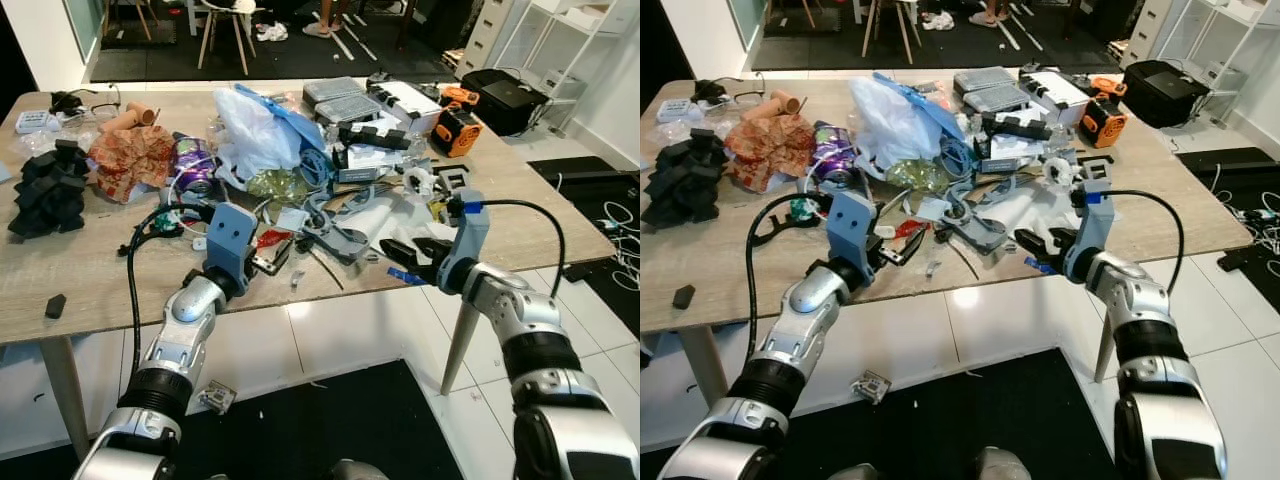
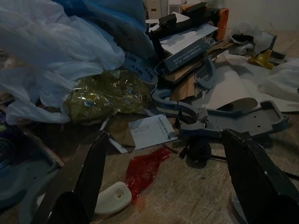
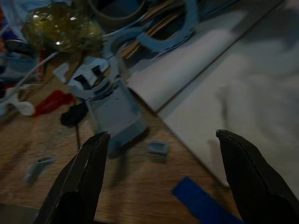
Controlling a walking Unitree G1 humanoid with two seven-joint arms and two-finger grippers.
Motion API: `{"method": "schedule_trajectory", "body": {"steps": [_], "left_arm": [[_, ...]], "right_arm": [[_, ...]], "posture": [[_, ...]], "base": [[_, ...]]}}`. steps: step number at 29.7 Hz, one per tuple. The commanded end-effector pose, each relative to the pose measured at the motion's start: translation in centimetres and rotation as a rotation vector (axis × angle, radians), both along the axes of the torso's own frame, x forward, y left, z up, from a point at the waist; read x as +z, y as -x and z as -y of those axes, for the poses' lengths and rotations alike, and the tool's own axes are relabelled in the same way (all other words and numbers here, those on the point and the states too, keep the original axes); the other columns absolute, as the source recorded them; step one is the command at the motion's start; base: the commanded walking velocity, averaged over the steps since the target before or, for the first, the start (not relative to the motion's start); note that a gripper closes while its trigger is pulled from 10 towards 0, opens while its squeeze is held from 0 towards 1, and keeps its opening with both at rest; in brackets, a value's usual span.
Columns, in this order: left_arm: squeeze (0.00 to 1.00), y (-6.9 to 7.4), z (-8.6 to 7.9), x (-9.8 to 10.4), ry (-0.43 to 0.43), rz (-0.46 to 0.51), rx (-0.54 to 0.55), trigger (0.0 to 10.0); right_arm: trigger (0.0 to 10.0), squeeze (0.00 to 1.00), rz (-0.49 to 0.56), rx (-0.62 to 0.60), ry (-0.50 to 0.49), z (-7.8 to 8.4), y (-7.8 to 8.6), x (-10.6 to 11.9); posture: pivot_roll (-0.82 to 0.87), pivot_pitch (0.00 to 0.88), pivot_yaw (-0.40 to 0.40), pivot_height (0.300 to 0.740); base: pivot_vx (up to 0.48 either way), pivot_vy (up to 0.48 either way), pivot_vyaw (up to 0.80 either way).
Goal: Picking trash to rubbish bin
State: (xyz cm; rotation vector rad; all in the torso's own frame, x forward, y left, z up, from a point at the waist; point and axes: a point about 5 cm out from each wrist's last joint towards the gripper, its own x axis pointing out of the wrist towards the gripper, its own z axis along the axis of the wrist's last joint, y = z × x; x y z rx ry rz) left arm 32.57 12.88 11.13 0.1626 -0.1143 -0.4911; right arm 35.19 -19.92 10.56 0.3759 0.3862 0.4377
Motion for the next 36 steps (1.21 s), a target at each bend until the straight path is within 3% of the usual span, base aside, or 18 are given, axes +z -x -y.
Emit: {"method": "schedule_trajectory", "body": {"steps": [1, 10, 22, 27, 36], "left_arm": [[0.0, 0.2, 0.1, 0.2, -0.04, 0.023, -0.026, 10.0], [0.0, 0.6, -0.5, 0.4, -0.086, 0.035, -0.049, 10.0], [0.0, 1.0, -0.9, 0.6, -0.121, 0.037, -0.067, 10.0], [0.0, 1.2, -0.7, 0.6, -0.139, 0.041, -0.074, 10.0], [0.0, 1.5, -0.6, 0.8, -0.14, 0.042, -0.082, 10.0]], "right_arm": [[10.0, 0.0, -0.017, -0.003, -0.046, -0.1, 0.1, -0.3], [10.0, 0.0, -0.012, 0.005, -0.157, -0.6, -0.1, -0.6], [10.0, 0.0, -0.043, -0.022, -0.134, -0.6, -0.2, -1.2], [10.0, 0.0, -0.079, 0.012, -0.092, -1.5, -0.4, -1.6], [10.0, 0.0, -0.091, 0.03, -0.126, -2.8, -0.9, -1.2]], "posture": [[-0.04, 0.0, -0.04, 0.74], [-0.01, 0.0, -0.017, 0.74], [0.01, 0.0, -0.003, 0.74], [0.02, 0.0, -0.007, 0.74], [0.03, 0.0, -0.008, 0.74]], "base": [[0.0, 0.0, 0.0], [0.0, 0.0, 0.0], [0.0, 0.0, 0.0], [0.0, 0.0, 0.0], [0.0, 0.0, 0.0]]}}
